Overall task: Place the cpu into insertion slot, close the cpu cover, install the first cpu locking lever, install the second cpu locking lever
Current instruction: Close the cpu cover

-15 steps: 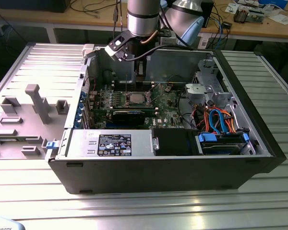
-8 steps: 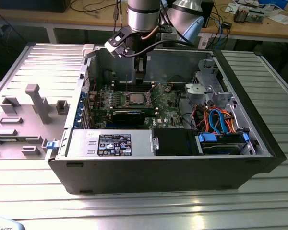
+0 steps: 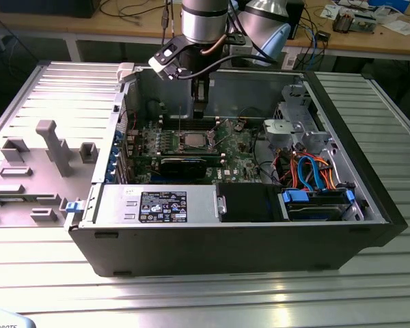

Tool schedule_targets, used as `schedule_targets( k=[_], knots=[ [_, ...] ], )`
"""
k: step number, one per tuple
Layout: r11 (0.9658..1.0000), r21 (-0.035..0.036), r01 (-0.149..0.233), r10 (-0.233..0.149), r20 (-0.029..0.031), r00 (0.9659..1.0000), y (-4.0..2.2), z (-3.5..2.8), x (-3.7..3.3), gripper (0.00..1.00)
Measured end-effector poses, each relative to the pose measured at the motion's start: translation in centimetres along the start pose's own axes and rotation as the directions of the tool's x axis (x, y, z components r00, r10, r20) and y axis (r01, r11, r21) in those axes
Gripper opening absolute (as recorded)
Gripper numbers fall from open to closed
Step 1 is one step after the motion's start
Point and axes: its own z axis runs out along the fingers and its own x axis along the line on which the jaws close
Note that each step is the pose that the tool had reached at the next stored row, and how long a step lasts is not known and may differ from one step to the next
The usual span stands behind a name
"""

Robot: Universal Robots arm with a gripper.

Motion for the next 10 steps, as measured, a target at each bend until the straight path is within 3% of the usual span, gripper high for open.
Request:
schedule_targets(
  k=[10],
  knots=[
    [1.0, 0.0, 0.0, 0.0, 0.001, 1.0, 0.34, -0.01, 0.0, 0.11]
  ],
)
